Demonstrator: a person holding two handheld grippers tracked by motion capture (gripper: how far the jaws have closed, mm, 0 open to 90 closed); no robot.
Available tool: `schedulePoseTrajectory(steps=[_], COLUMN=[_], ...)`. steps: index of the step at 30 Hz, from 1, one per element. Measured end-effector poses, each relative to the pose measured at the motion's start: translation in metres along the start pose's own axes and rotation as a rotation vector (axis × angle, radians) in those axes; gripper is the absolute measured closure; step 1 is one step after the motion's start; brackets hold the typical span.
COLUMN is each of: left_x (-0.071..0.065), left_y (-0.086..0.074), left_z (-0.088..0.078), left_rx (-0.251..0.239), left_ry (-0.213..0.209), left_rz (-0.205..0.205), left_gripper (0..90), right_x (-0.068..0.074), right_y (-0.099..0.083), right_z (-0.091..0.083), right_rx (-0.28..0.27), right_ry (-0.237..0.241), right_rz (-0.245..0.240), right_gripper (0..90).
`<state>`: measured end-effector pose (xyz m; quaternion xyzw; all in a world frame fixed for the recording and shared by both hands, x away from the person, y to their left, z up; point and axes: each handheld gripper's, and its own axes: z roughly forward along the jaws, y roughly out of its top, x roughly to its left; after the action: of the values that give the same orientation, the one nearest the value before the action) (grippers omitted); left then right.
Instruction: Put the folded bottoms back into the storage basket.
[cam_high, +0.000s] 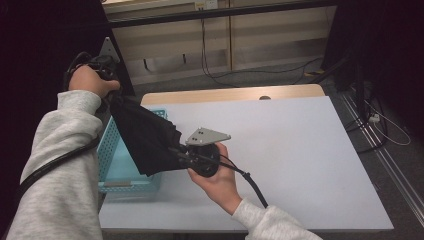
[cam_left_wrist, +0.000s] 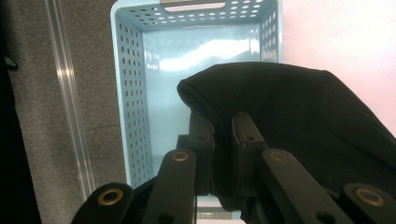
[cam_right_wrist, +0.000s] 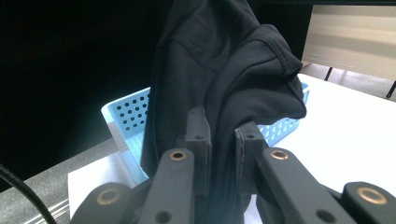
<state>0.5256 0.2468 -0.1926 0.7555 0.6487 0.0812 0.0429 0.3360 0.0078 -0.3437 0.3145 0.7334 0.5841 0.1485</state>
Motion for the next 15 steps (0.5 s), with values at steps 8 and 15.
schedulePoseTrajectory(steps=[8,15], left_x=[0.01,0.019], left_y=[-0.001,-0.003], left_z=[0.0,0.002], left_rx=[-0.012,-0.019], left_ry=[-0.006,-0.001], left_rz=[-0.014,-0.022], left_gripper=[81.1,81.1], right_x=[0.001,0.009], right_y=[0.001,0.0], right_z=[0.008,0.017], right_rx=[0.004,0.017], right_ry=[0.011,0.034], right_rz=[0.001,-0.004], right_gripper=[79.5,79.5])
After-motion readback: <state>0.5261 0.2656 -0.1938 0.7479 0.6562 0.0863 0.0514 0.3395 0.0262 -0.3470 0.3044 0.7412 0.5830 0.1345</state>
